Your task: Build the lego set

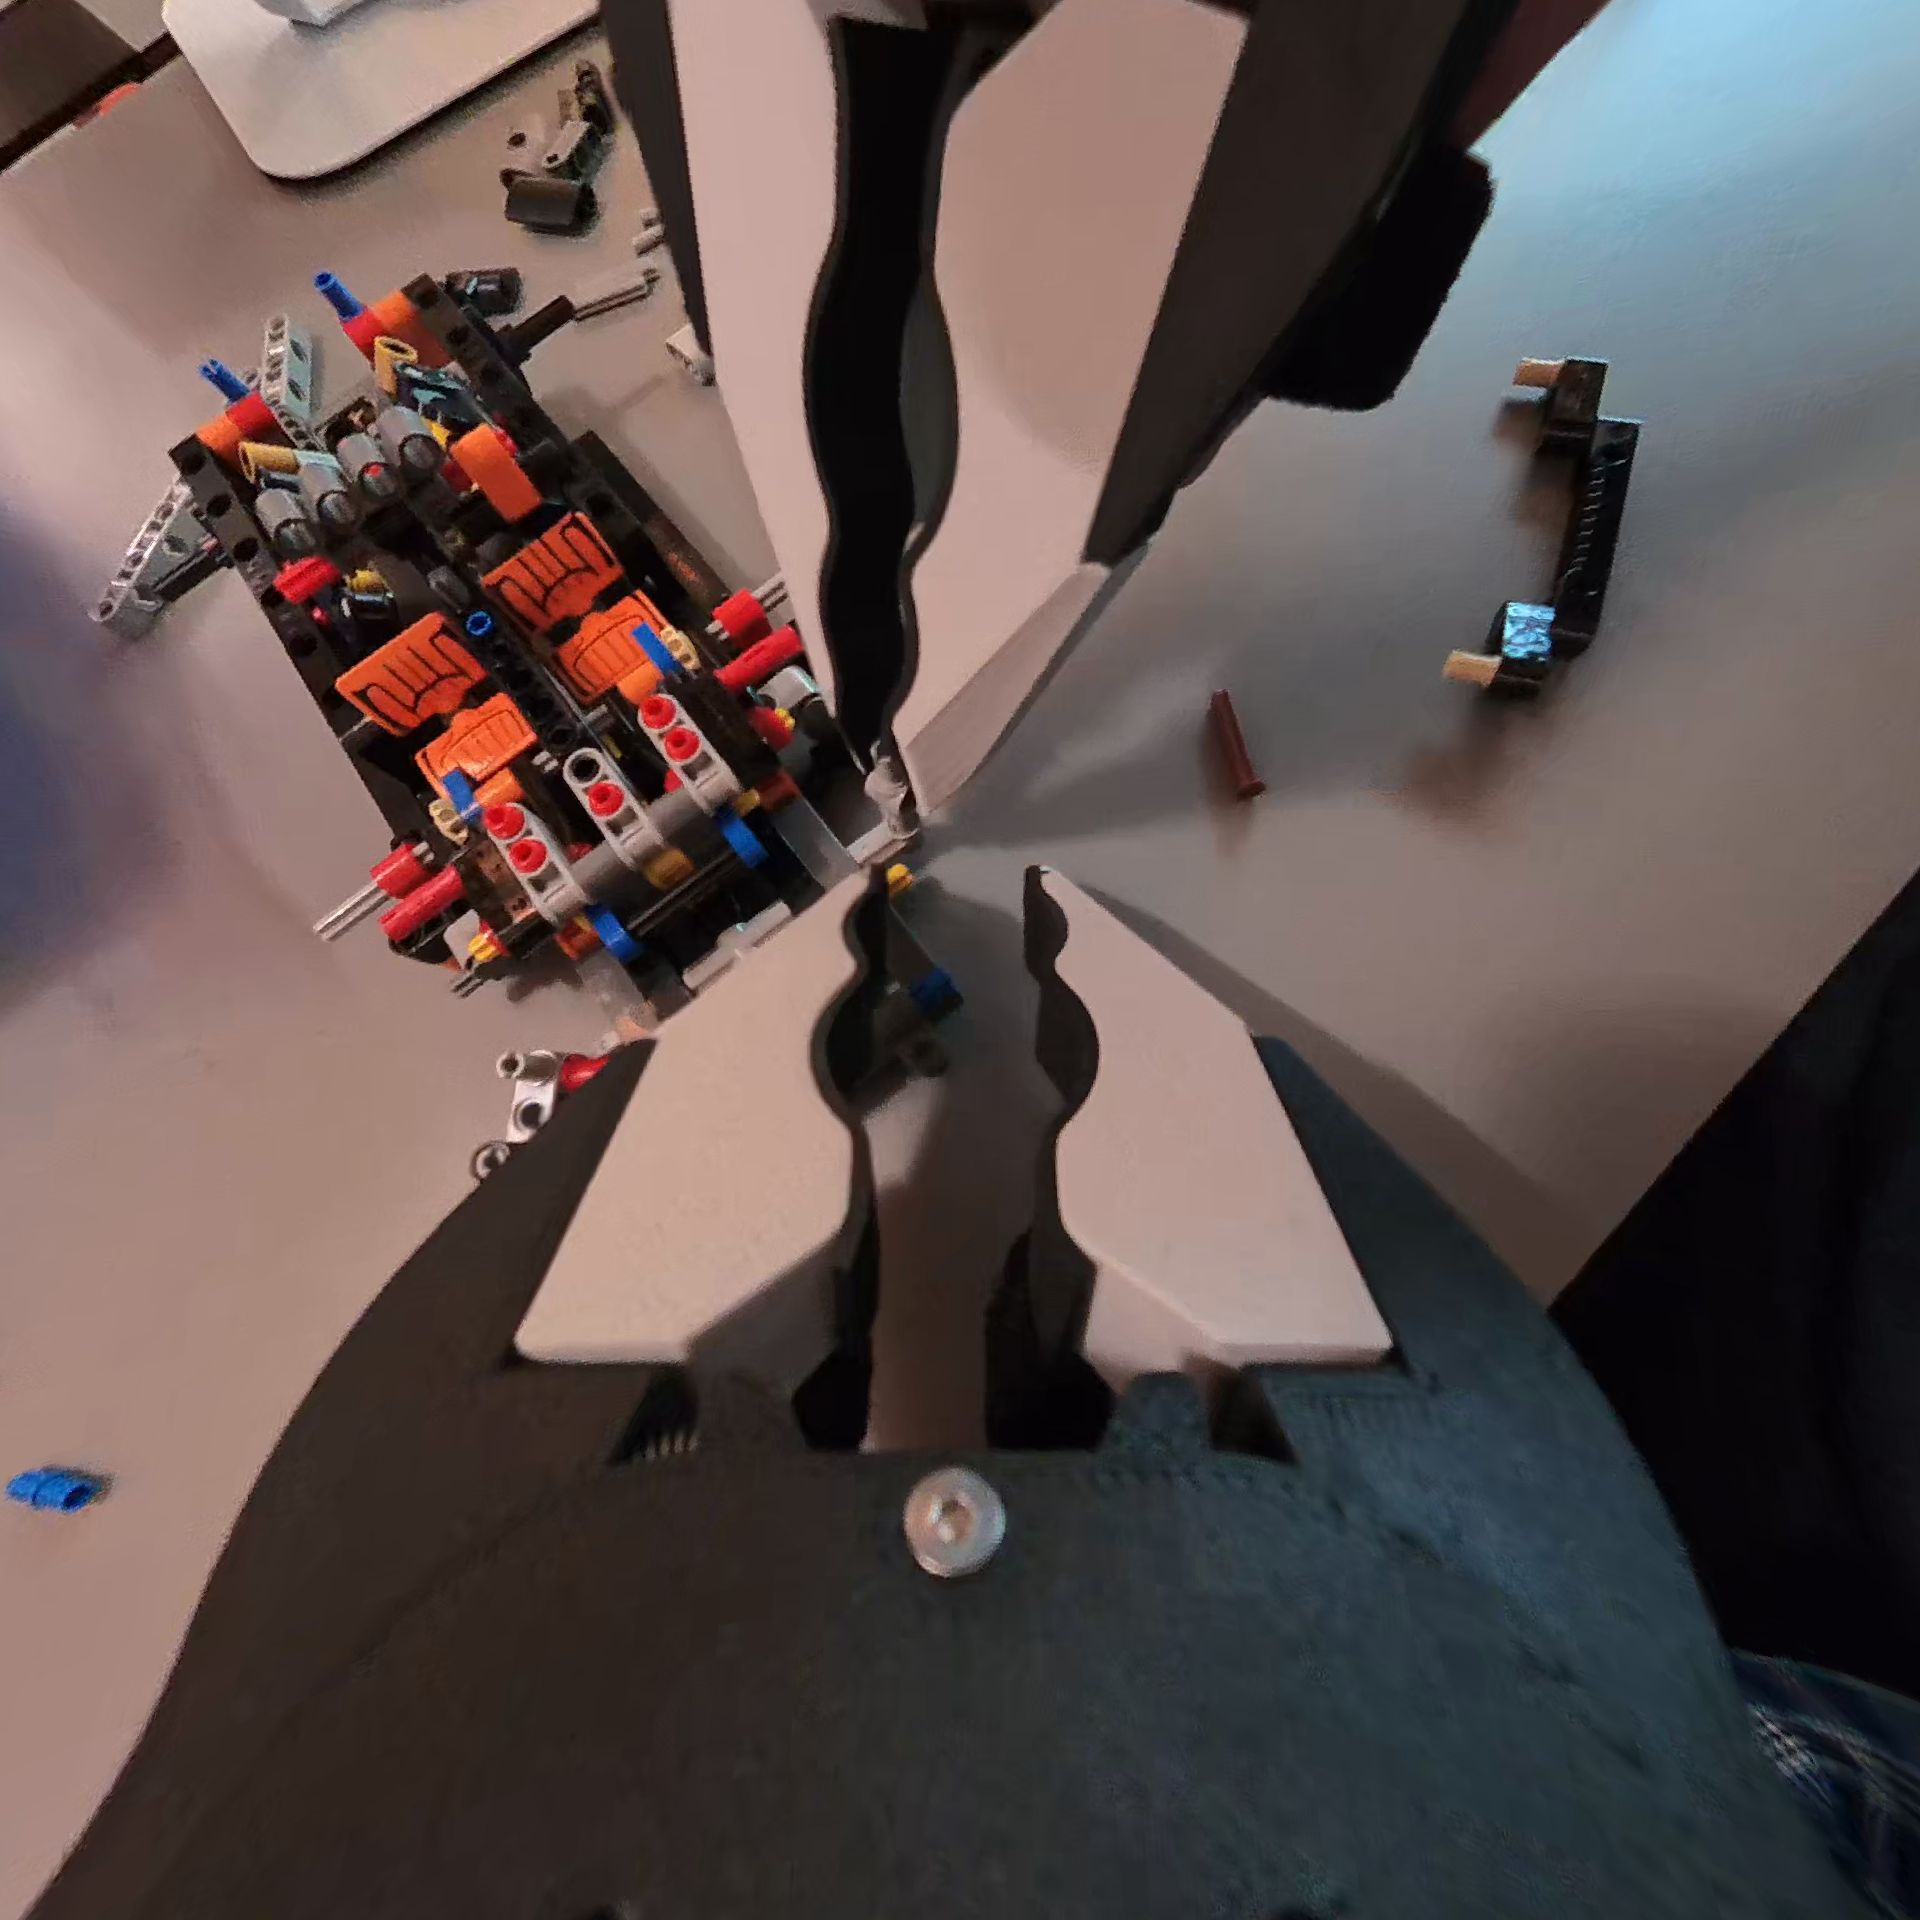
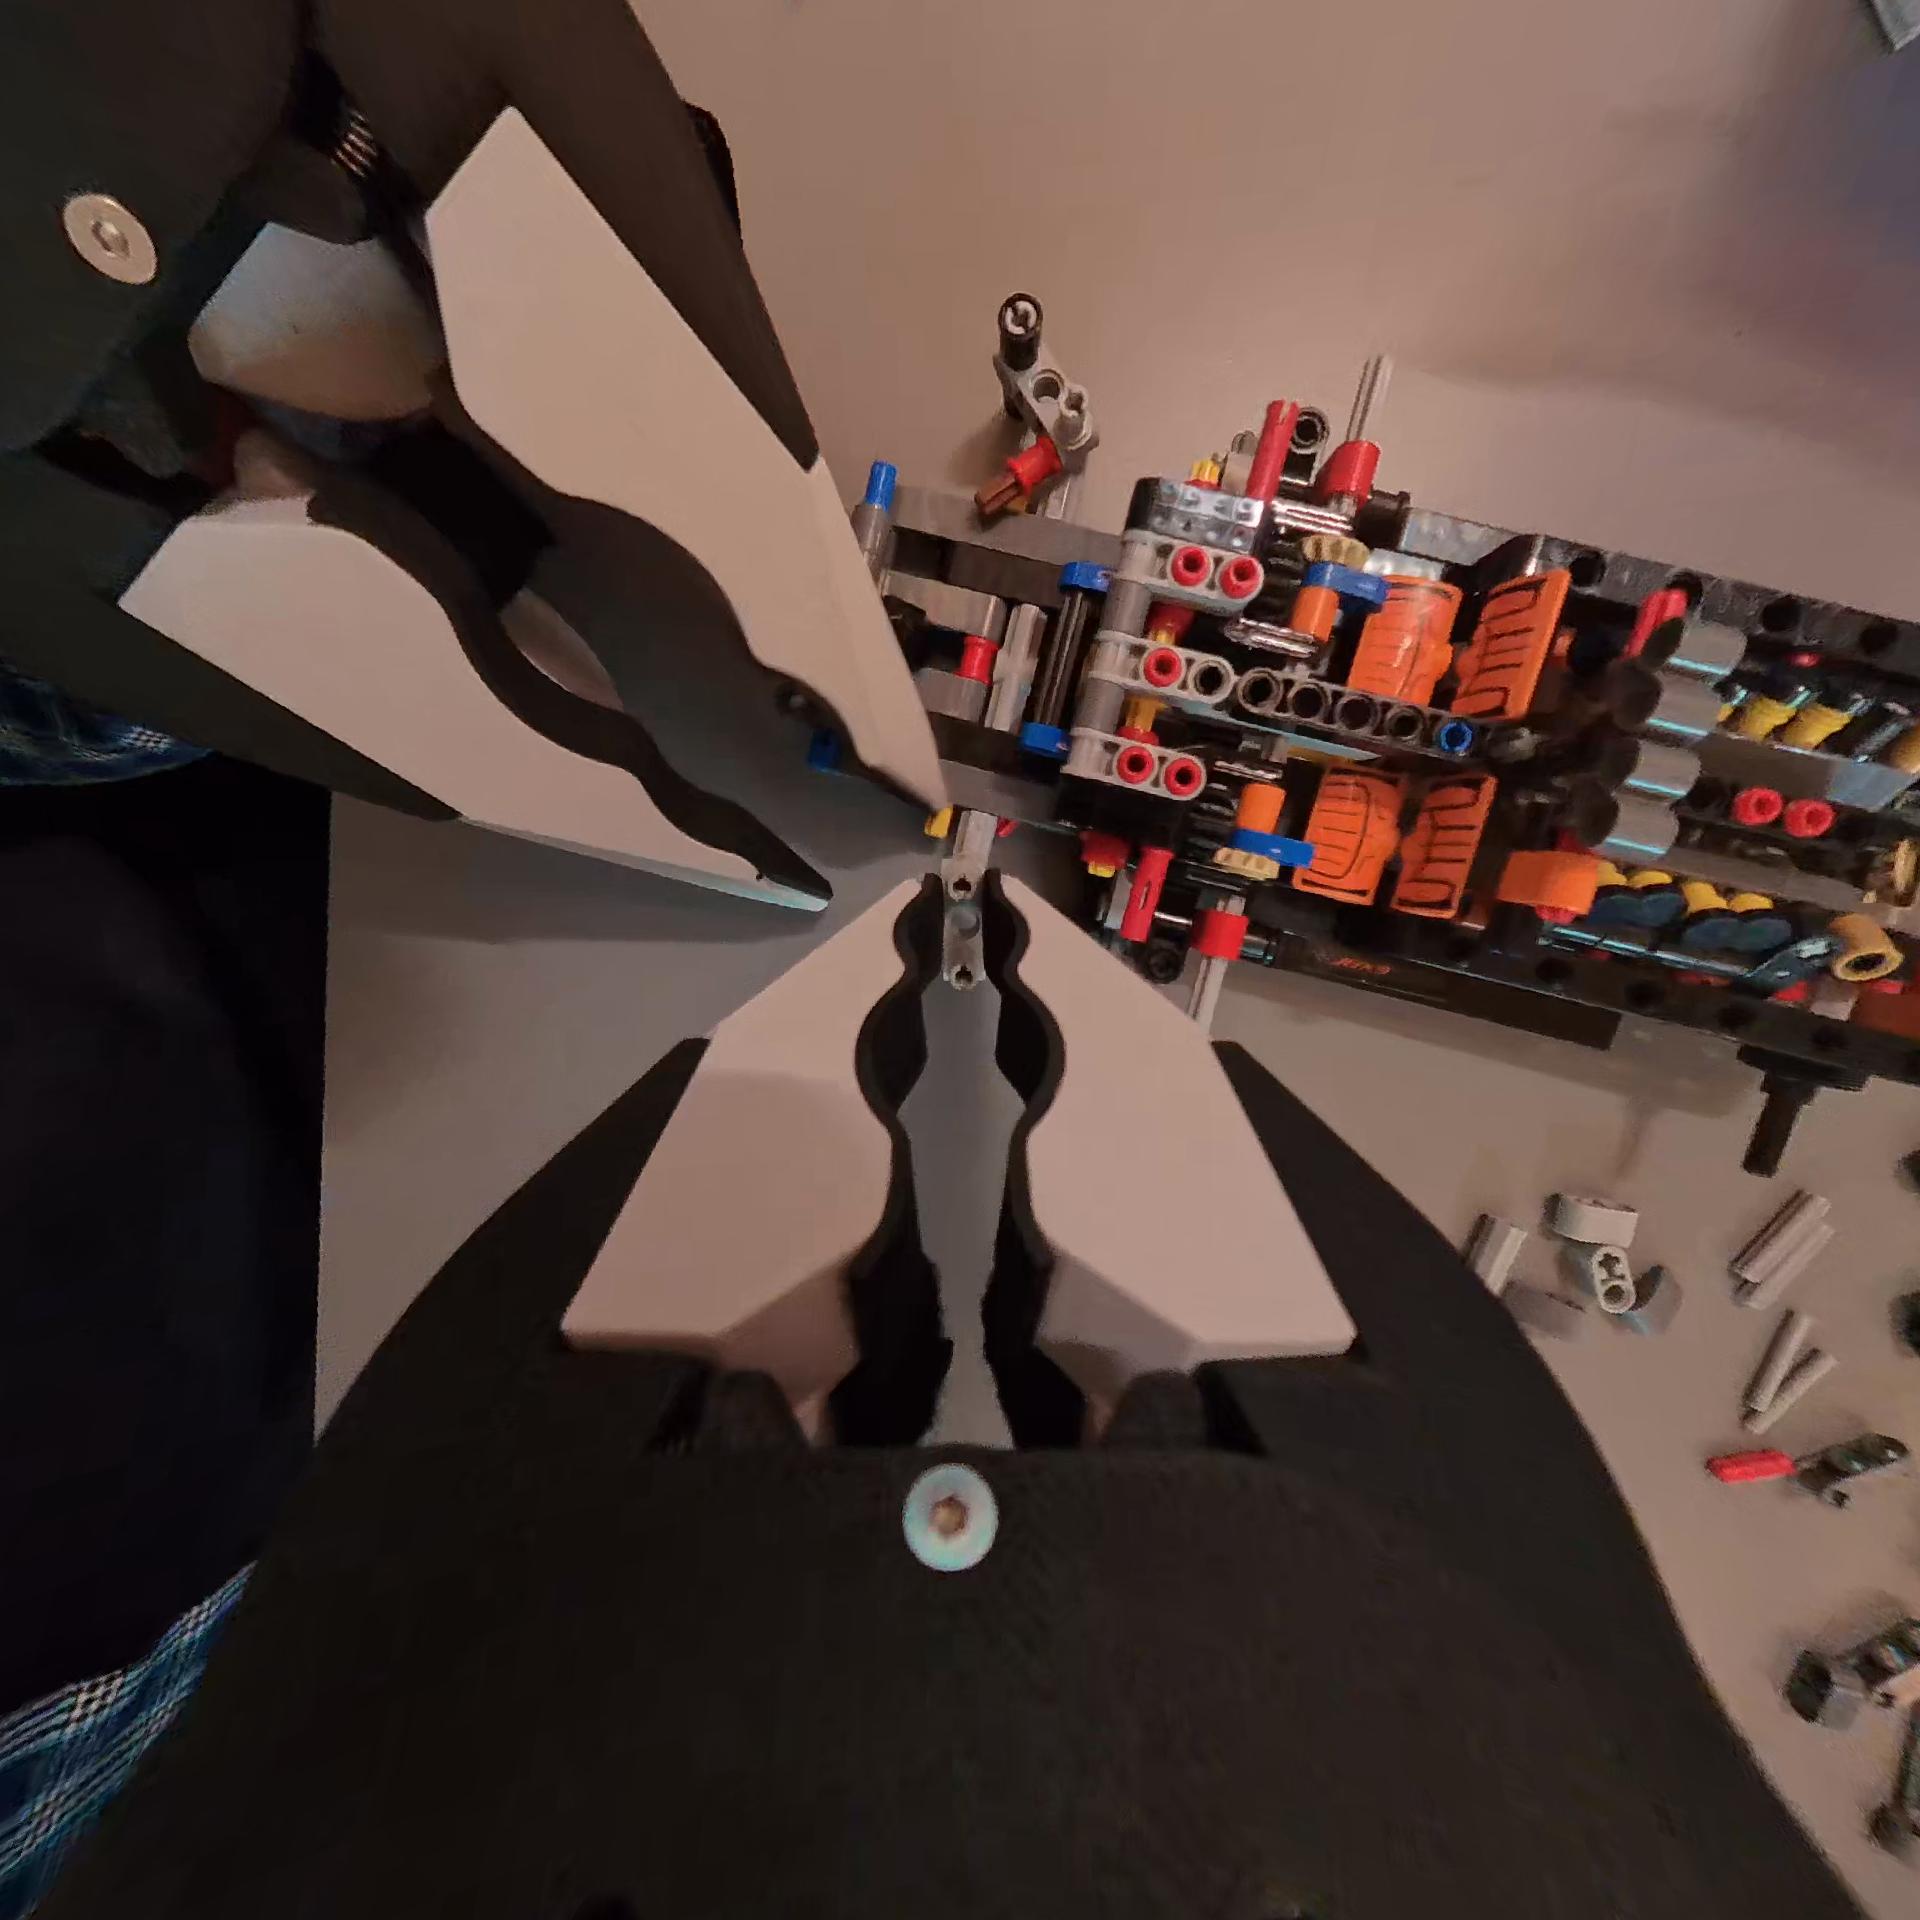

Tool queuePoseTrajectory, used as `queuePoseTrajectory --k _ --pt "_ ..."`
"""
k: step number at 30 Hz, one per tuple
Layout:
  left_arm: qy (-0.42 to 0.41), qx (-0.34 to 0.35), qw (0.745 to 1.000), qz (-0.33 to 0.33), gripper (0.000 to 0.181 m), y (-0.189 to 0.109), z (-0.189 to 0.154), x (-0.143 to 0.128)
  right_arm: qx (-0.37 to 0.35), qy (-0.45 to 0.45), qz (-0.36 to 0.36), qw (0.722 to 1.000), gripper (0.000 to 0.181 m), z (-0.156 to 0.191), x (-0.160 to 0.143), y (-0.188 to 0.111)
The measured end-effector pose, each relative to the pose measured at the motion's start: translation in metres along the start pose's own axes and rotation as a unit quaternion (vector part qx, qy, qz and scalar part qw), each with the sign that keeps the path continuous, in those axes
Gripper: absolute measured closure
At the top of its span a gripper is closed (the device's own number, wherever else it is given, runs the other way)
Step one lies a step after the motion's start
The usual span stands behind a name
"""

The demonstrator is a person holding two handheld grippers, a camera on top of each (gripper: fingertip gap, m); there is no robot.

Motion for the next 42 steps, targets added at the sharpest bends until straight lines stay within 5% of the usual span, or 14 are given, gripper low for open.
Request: queuePoseTrajectory --k 1,17,35,42 --pt "0.004 -0.007 1.0 0.005 0.163 0.0 -0.002 -0.001 -0.005 -0.004 0.006 1.0 0.177 0.0 0.001 0.0" --pt "-0.03 0.0 0.999 -0.016 0.16 -0.007 0.012 -0.003 -0.02 -0.017 -0.003 1.0 0.177 0.001 0.0 0.005" --pt "-0.11 -0.065 0.992 0.017 0.181 0.001 0.023 -0.009 -0.064 -0.076 -0.003 0.995 0.177 0.007 0.006 0.013" --pt "-0.139 -0.077 0.987 -0.027 0.181 -0.01 0.032 -0.008 -0.046 -0.08 0.02 0.996 0.177 0.004 0.009 0.013"
Point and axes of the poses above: each gripper's, where its closed fingertips meet, y out along the fingers, x out of its top, z = x × y across the jaws, the point moved 6 cm from there along -y, back along the fingers, and after that the axes turned 6 degrees about x, right-handed, at the moved point
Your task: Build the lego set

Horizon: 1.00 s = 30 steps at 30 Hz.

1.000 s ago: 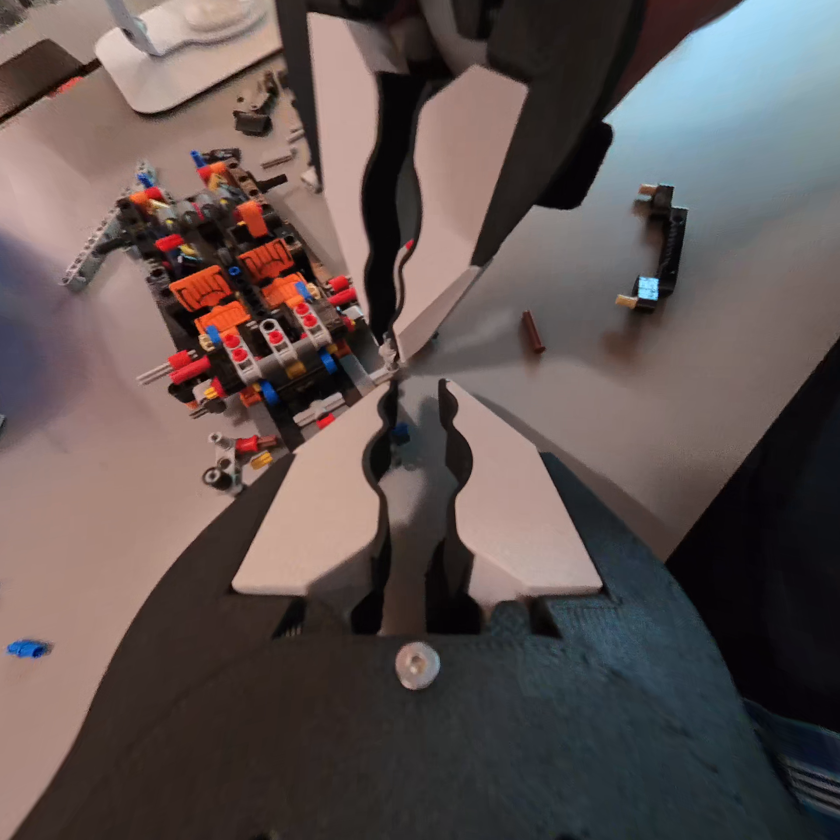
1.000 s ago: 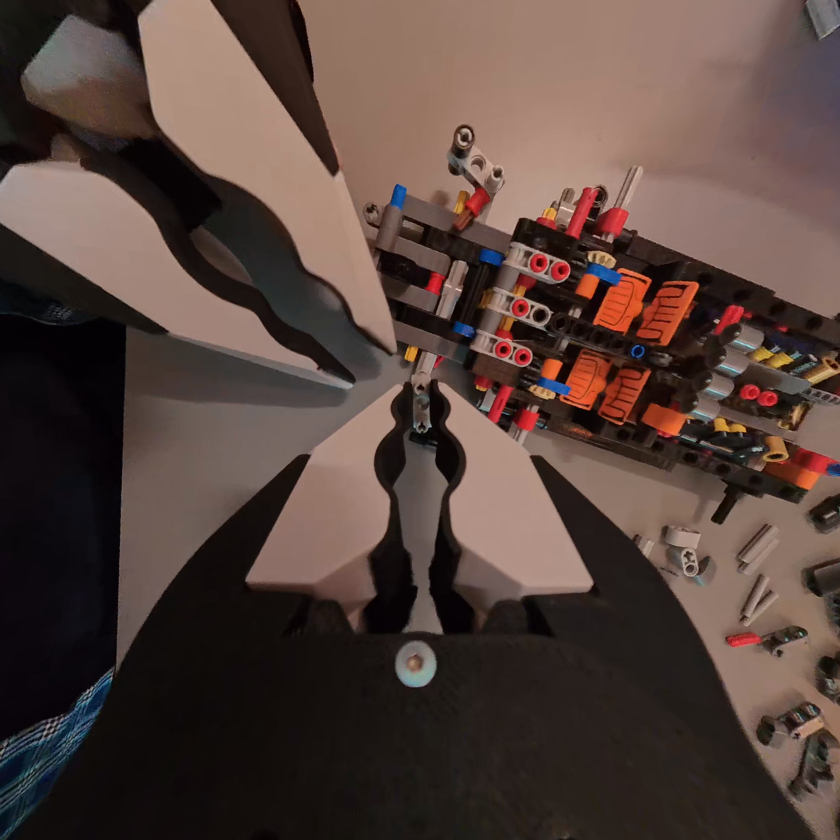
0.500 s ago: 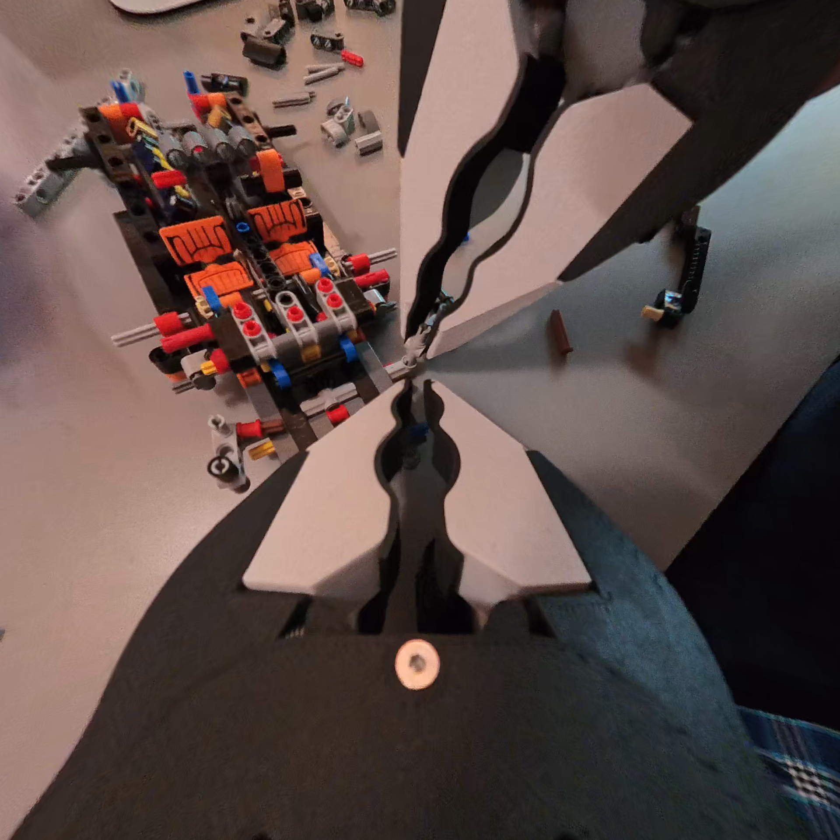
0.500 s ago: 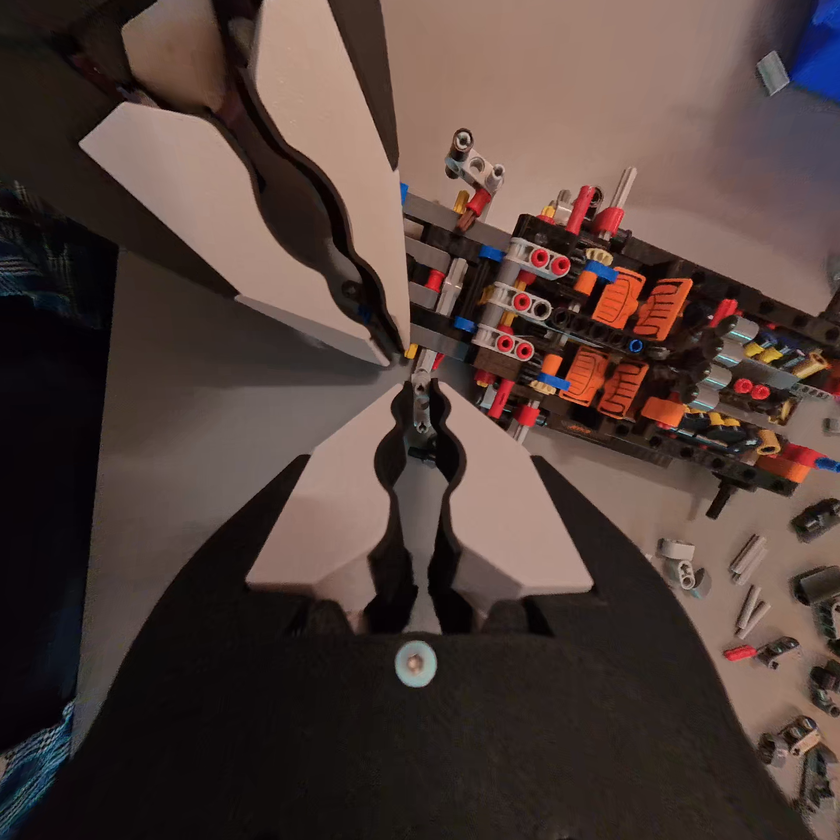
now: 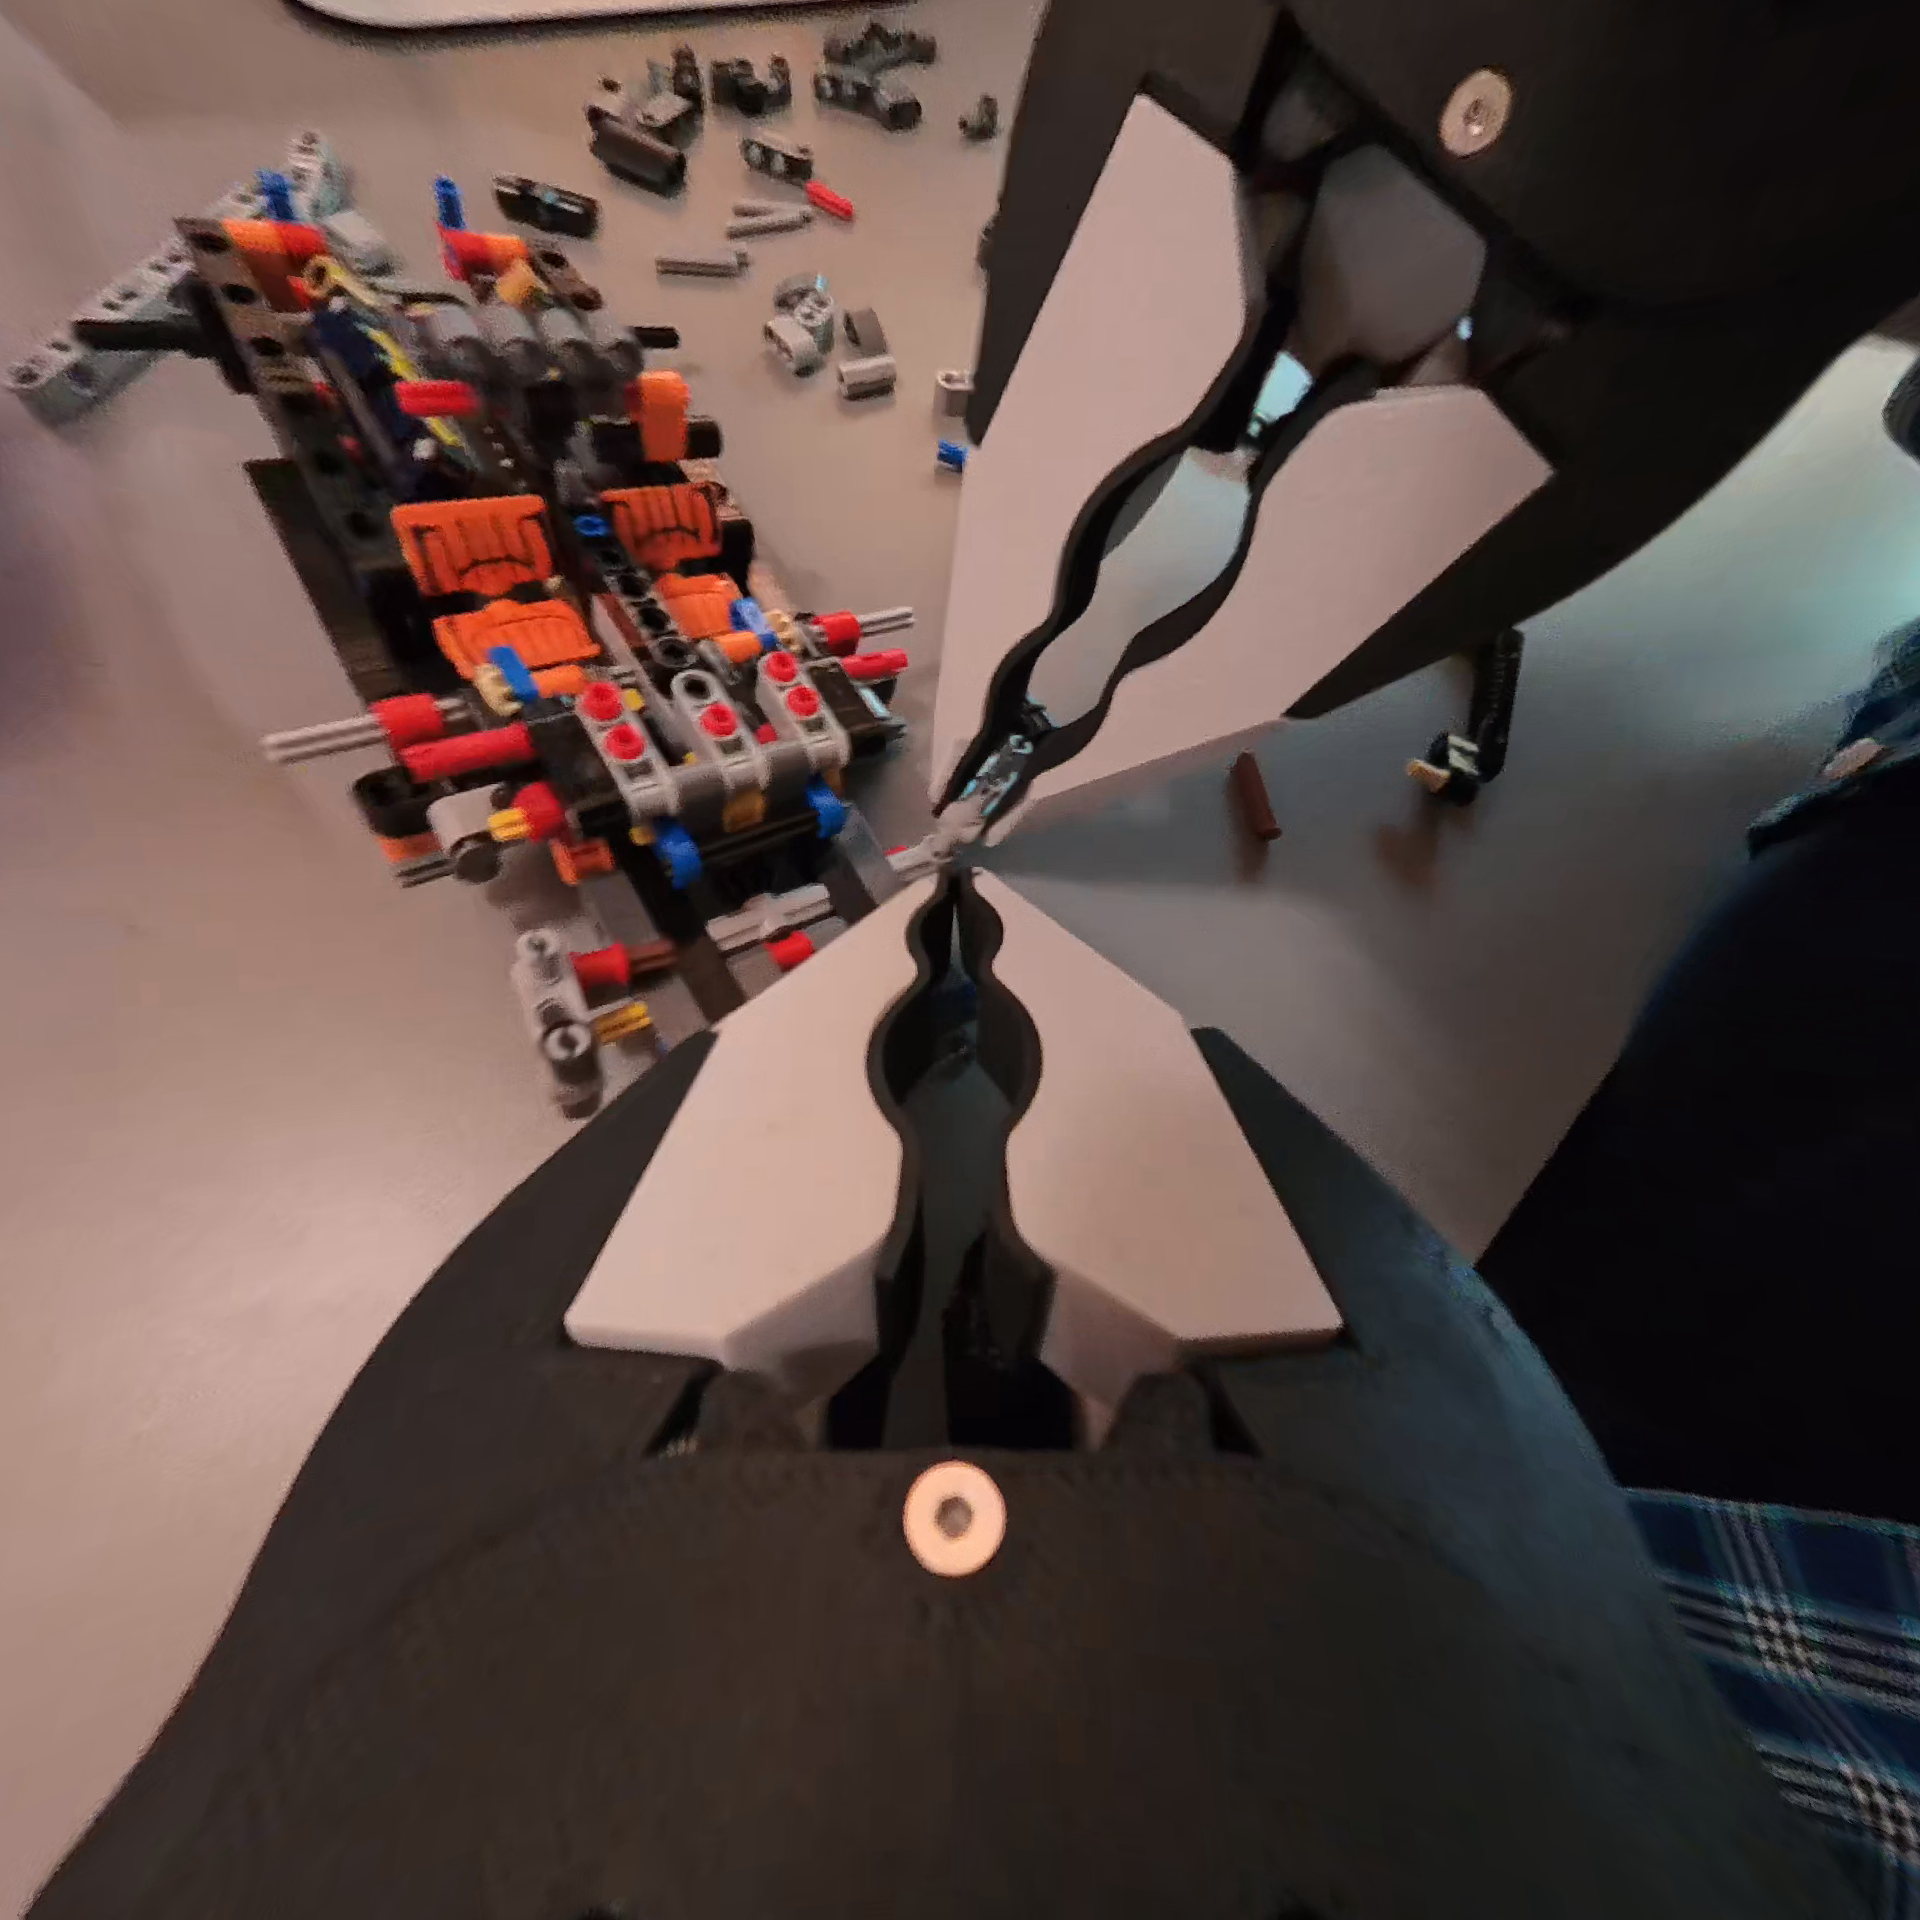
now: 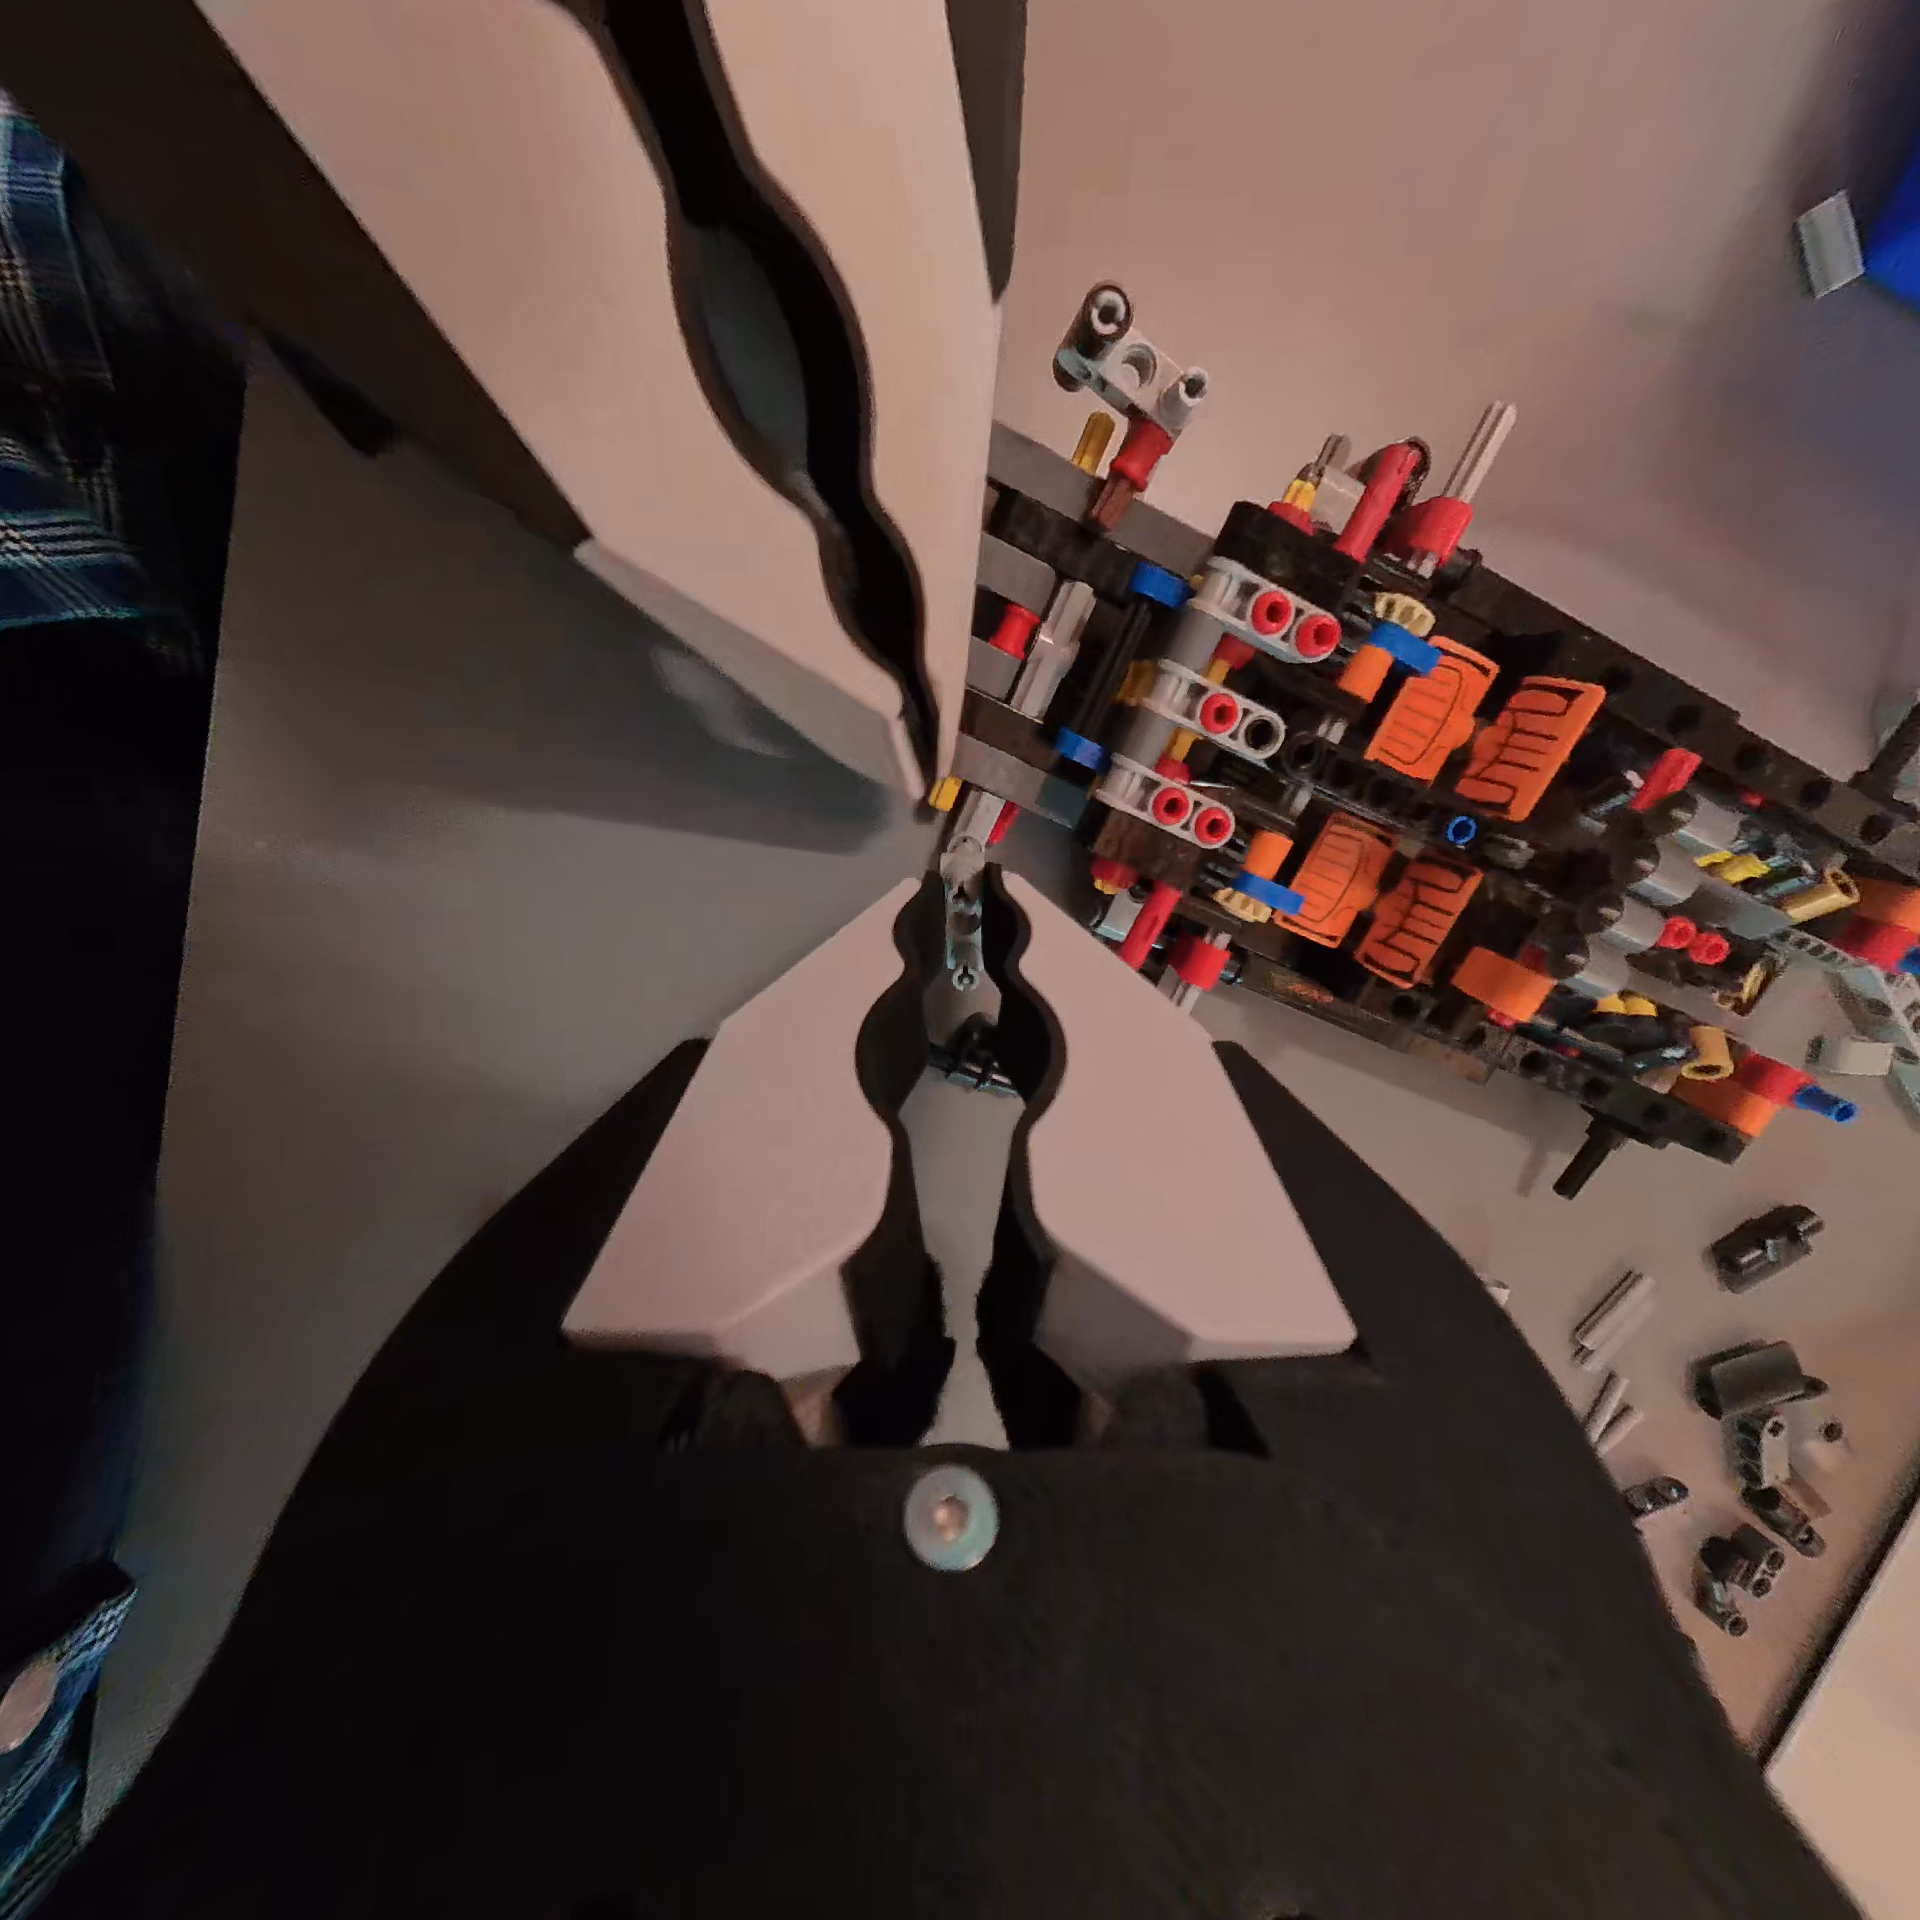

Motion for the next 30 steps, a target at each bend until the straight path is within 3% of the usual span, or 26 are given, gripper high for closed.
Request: queuePoseTrajectory --k 18,23,27,30 --pt "-0.046 -0.009 0.999 0.024 0.181 0.001 0.011 -0.006 0.06 -0.043 0.1 0.992 0.177 -0.006 0.02 0.009" --pt "-0.044 -0.018 0.999 0.022 0.181 0.0 0.01 -0.006 0.079 -0.009 0.077 0.994 0.176 -0.009 0.022 0.006" --pt "-0.056 -0.04 0.997 -0.035 0.174 -0.012 0.011 0.001 0.077 0.007 0.046 0.996 0.176 -0.009 0.022 -0.008" --pt "-0.045 -0.024 0.998 -0.035 0.166 -0.019 0.012 -0.002 0.079 0.012 0.029 0.996 0.167 -0.006 0.019 -0.012"
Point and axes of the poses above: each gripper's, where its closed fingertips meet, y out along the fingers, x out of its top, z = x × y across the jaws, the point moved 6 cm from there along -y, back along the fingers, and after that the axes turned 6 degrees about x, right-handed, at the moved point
